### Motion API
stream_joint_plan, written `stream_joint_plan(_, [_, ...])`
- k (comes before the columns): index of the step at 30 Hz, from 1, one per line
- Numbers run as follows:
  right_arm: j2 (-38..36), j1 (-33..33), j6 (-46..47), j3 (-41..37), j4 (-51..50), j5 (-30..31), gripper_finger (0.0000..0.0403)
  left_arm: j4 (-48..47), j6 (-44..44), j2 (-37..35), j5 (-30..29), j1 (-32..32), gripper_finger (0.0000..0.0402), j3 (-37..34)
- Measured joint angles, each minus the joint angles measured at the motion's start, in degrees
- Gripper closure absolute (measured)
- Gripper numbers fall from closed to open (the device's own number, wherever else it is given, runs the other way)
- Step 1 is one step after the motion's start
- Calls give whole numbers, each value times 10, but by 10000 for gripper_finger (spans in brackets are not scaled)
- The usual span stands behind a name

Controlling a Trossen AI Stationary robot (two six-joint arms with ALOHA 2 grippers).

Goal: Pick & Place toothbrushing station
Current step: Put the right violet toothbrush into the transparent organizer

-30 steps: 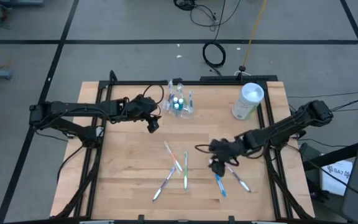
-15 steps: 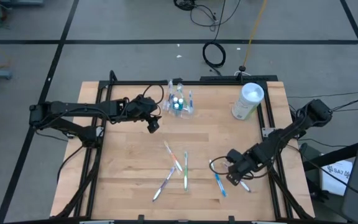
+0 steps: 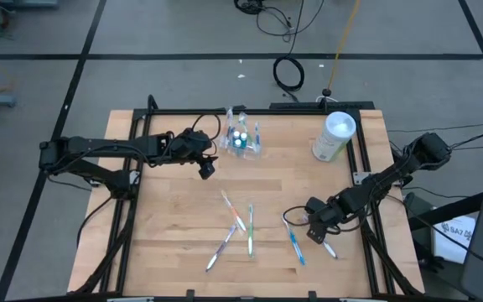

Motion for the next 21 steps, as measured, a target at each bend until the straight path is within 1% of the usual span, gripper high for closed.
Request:
stream_joint_plan(3, [2, 1, -2, 0, -11, 5, 238, 0, 11, 0, 0, 0, 163, 0])
stream_joint_plan(8, [2, 1, -2, -1, -11, 13, 312, -11, 14, -3, 0, 0, 163, 0])
stream_joint_plan(10, [2, 1, -1, -1, -1, 20, 340, -39, 4, -30, 0, 3, 163, 0])
stream_joint_plan(14, [0, 1, -4, -1, 17, 34, 389, -72, 0, -119, -10, 10, 163, 1])
stream_joint_plan(17, [-9, 1, -26, -2, 72, 73, 393, -78, 16, -183, -47, 9, 163, 0])
stream_joint_plan(19, [-20, 1, -62, -5, 110, 125, 390, -83, 29, -223, -70, 10, 163, 0])
stream_joint_plan(21, [-40, -6, -122, -5, 155, 182, 391, -85, 35, -248, -81, 10, 163, 0])
